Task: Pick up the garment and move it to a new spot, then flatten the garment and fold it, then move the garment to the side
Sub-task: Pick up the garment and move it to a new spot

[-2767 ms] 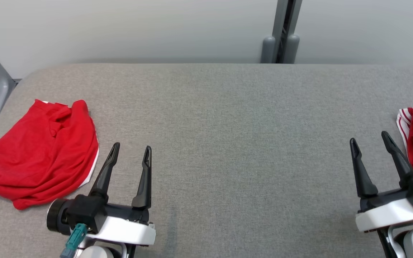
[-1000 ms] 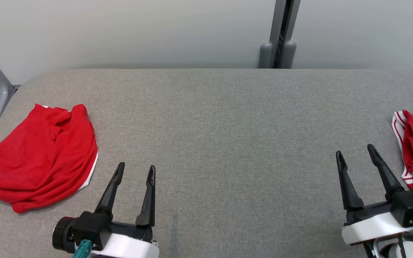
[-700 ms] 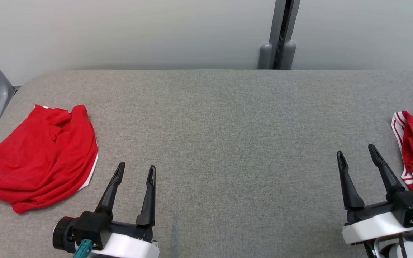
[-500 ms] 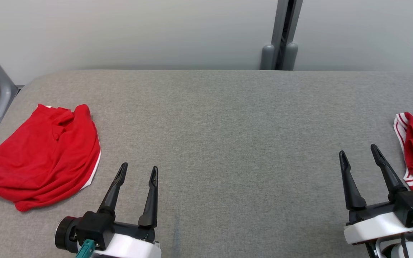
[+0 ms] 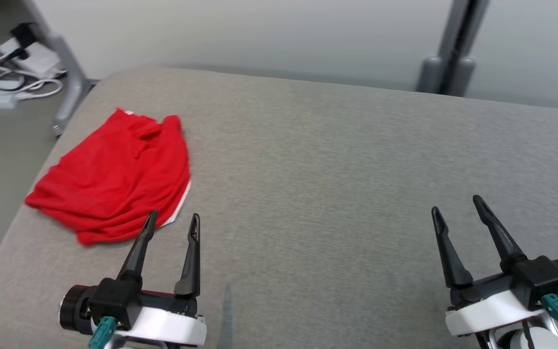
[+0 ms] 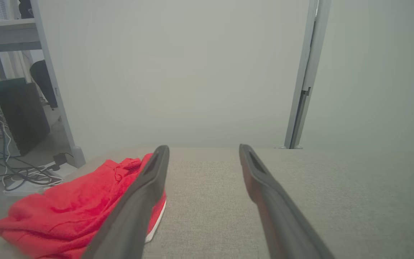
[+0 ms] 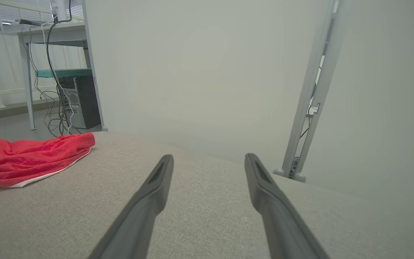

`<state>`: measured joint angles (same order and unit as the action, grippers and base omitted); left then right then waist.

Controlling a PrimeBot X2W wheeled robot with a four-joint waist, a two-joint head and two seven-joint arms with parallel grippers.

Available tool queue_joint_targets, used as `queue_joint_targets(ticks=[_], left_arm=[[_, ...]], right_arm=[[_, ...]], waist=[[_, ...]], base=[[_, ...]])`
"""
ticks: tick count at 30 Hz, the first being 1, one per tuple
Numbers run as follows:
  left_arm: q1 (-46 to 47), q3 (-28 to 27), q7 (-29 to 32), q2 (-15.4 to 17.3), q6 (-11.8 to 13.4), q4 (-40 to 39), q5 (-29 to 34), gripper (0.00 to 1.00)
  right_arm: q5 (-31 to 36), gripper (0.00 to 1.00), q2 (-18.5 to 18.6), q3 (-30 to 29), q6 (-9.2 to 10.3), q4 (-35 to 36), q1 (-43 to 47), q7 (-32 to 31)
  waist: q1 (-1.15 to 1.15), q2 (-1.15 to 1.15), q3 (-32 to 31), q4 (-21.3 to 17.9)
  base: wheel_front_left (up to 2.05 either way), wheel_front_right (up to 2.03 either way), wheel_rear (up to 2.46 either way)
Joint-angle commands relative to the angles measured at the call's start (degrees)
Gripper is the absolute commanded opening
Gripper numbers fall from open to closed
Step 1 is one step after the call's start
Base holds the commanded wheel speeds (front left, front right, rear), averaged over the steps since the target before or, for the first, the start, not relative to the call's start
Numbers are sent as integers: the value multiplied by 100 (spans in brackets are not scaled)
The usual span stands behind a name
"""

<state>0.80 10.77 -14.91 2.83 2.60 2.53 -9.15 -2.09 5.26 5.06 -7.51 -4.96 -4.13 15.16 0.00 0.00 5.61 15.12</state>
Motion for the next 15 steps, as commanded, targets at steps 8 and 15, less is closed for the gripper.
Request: queue_joint_targets(ticks=[8, 15], left_arm=[[-39, -298, -30, 16, 54, -17, -54, 100], [-206, -417, -30, 16, 19, -29, 0, 100]], right_arm=[[-80, 100, 90, 225, 5, -53, -31, 7], [-104, 100, 82, 419, 5, -113, 22, 7]], waist=[[0, 0, -78, 969], [0, 0, -215, 1357]], base=[[0, 0, 0], [0, 0, 0]])
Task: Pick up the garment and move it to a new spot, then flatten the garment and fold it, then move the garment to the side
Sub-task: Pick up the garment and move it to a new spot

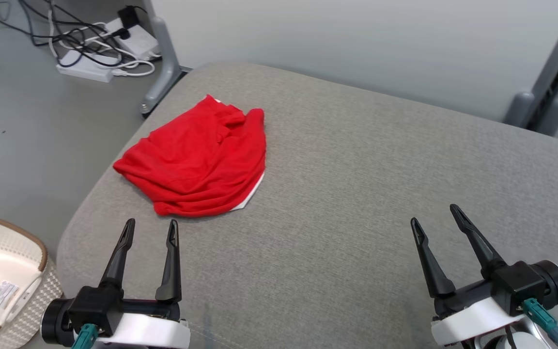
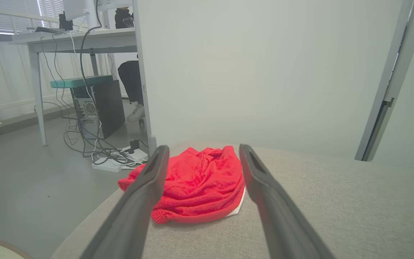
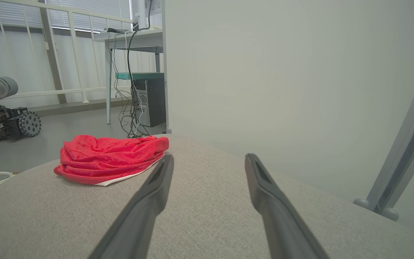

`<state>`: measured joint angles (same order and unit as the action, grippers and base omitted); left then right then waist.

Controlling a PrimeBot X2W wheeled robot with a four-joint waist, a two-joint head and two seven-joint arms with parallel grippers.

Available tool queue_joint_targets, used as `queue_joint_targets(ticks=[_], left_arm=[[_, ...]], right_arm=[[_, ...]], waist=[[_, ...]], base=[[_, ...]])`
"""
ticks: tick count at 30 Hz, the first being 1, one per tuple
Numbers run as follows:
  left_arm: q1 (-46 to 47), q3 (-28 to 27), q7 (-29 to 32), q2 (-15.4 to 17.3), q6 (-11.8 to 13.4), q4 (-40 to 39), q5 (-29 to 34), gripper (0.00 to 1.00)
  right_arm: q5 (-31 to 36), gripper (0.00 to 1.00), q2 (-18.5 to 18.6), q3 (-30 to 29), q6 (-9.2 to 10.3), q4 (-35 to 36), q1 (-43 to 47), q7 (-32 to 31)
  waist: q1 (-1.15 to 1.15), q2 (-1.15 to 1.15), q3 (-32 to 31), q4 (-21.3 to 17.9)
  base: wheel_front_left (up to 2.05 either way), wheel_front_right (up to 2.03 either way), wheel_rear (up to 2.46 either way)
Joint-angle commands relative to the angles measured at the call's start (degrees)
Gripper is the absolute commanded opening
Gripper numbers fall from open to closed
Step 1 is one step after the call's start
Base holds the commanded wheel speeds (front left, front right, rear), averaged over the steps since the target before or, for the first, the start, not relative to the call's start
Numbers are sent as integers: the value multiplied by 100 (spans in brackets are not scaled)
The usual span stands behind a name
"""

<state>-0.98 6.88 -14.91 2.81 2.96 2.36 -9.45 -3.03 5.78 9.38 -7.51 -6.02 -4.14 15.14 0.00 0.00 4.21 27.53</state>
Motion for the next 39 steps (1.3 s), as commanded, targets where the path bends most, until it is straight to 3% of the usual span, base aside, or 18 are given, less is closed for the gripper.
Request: queue_joint_targets(ticks=[1, 20, 29, 39], left_arm=[[-50, -37, -30, 19, -15, -17, 22, 100], [-110, -133, -30, 19, 7, -60, 25, 100], [589, -365, -30, 63, -257, 626, 44, 100], [2367, -606, 119, 605, -668, 2131, -58, 100]], right_arm=[[-15, 100, 26, -10, 5, -14, 40, 8], [-50, 100, 28, 151, 5, -128, 16, 8], [205, 100, 311, 321, 5, 236, -389, -58], [401, 100, 604, 524, 5, 990, -791, -459]], waist=[[0, 0, -88, 155], [0, 0, -118, 179], [0, 0, 808, -228], [0, 0, 1748, -718]], base=[[0, 0, 0], [0, 0, 0], [0, 0, 0], [0, 0, 0]])
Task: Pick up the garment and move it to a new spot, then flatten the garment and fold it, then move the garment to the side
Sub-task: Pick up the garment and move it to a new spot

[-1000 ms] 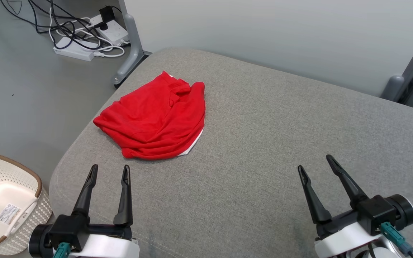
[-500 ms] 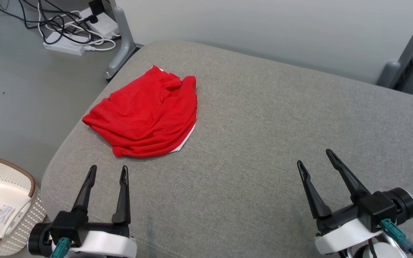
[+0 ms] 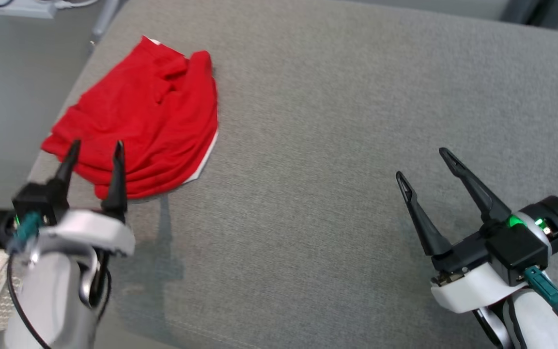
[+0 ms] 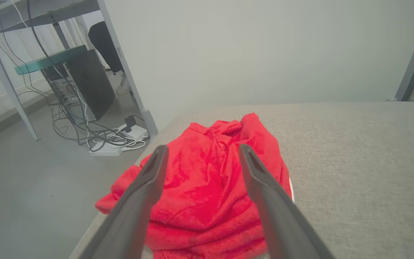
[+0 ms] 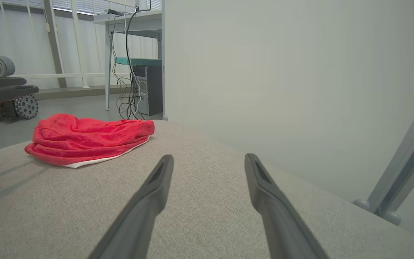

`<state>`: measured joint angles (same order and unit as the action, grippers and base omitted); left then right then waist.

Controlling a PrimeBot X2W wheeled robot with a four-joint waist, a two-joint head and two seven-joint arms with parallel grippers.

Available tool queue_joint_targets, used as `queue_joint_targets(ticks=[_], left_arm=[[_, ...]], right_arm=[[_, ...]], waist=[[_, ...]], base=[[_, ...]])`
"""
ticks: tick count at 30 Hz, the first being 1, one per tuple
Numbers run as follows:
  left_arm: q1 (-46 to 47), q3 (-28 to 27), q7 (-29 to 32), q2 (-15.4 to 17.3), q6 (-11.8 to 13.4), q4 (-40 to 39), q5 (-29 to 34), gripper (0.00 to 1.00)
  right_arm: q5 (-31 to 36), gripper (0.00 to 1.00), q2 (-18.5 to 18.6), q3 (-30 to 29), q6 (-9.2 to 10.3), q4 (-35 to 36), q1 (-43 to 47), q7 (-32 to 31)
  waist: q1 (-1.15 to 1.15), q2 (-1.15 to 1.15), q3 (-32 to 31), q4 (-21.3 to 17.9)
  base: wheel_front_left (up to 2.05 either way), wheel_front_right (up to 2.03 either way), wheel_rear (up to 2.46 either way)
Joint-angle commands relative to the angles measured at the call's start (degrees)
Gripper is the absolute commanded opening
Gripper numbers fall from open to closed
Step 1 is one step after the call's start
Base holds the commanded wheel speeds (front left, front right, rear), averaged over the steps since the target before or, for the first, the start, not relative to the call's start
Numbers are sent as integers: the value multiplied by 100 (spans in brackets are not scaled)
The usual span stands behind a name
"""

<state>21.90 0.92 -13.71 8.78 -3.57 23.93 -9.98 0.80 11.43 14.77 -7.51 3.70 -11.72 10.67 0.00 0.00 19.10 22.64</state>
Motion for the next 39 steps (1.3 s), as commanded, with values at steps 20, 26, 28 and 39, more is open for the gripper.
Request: queue_joint_targets(ticks=[20, 26, 28, 39], left_arm=[[2875, 84, 1974, 839, -322, 2688, -434, 100], [3160, 53, 2306, 987, -256, 3322, -523, 0], [3187, 72, 2273, 1014, -282, 3418, -556, 0], [3257, 368, 654, 951, -348, 2865, -451, 0]], right_arm=[[167, 100, 82, 44, 5, 524, -419, -214], [182, 100, -10, 122, 5, 389, -458, -89], [186, 100, -47, 92, 5, 347, -459, -46], [68, 100, -278, -23, 5, -88, -500, 206]], waist=[[0, 0, 1269, -1029], [0, 0, 1299, -1205], [0, 0, 1285, -1241], [0, 0, 603, -1382]], base=[[0, 0, 0], [0, 0, 0], [0, 0, 0], [0, 0, 0]])
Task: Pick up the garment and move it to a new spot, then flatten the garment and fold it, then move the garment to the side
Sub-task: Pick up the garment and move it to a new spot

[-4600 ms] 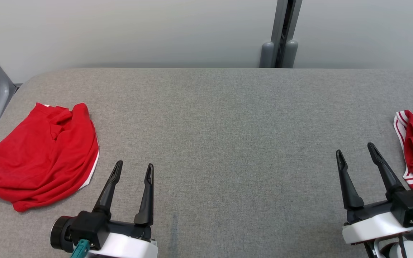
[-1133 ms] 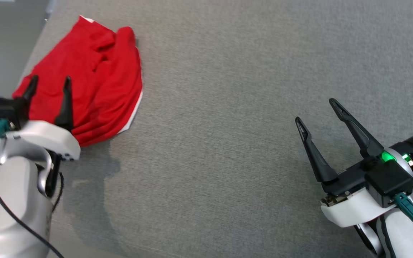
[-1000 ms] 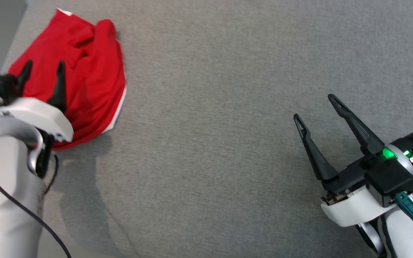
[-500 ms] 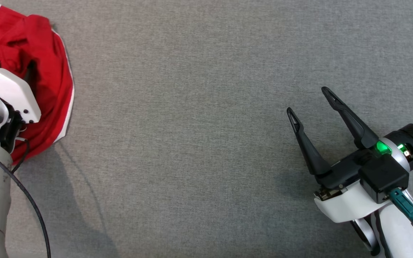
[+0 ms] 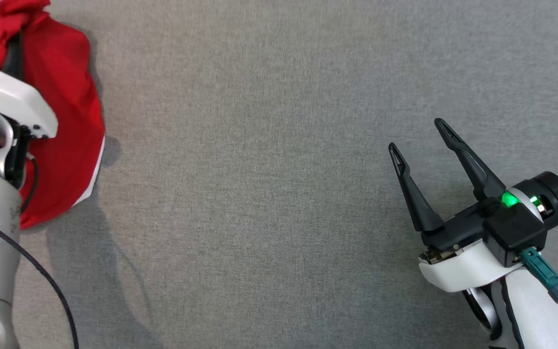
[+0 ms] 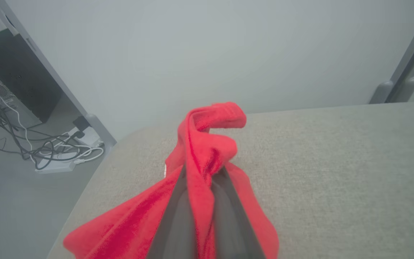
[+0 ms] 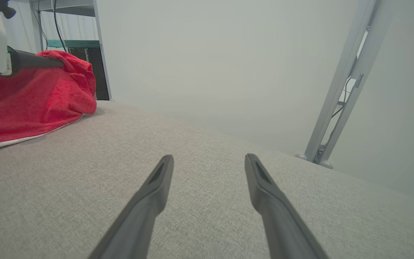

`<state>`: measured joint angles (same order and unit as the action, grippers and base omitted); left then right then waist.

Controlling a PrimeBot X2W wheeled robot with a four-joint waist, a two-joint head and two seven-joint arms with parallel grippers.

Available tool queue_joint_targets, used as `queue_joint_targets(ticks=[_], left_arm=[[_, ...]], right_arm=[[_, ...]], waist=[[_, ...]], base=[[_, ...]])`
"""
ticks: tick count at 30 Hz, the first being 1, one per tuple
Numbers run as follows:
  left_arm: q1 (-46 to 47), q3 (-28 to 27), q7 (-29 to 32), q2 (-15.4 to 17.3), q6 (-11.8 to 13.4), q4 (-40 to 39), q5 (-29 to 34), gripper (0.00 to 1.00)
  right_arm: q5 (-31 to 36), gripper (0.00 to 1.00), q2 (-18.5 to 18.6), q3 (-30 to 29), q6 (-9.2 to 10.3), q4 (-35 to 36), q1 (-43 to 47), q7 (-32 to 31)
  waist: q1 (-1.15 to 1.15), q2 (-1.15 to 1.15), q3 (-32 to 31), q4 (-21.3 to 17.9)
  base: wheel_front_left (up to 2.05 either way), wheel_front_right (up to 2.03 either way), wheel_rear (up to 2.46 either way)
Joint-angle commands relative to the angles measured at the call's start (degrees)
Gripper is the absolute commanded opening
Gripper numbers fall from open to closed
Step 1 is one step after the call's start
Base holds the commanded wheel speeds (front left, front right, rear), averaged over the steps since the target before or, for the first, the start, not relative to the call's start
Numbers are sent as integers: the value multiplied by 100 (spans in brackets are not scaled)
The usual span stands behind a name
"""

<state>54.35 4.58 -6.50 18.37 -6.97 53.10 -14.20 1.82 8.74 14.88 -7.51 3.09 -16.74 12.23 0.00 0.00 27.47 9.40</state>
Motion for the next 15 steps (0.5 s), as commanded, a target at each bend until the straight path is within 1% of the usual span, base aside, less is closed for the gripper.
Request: queue_joint_targets(ticks=[1, 4, 7, 11, 15], left_arm=[[-15, 34, -207, -63, -17, -156, -61, 0], [-121, 138, -457, -252, -47, -523, -190, 0], [-258, 305, -508, -471, -54, -1022, -398, 0], [-563, 663, -260, -742, -54, -1952, -811, 0], [-856, 1015, 104, -1100, -55, -2962, -1079, 0]], right_arm=[[-40, 100, -39, -56, 5, -93, 27, 80], [-71, 100, -85, -86, 5, -267, 105, 139], [-93, 100, -145, -158, 5, -362, 167, 188], [-138, 100, -221, -244, 5, -458, 238, 222], [-97, 100, -280, -380, 5, -462, 272, 252]], waist=[[0, 0, -365, -71], [0, 0, -748, -122], [0, 0, -1109, -193], [0, 0, -1492, -327], [0, 0, -1636, -478]], base=[[0, 0, 0], [0, 0, 0], [0, 0, 0], [0, 0, 0], [0, 0, 0]])
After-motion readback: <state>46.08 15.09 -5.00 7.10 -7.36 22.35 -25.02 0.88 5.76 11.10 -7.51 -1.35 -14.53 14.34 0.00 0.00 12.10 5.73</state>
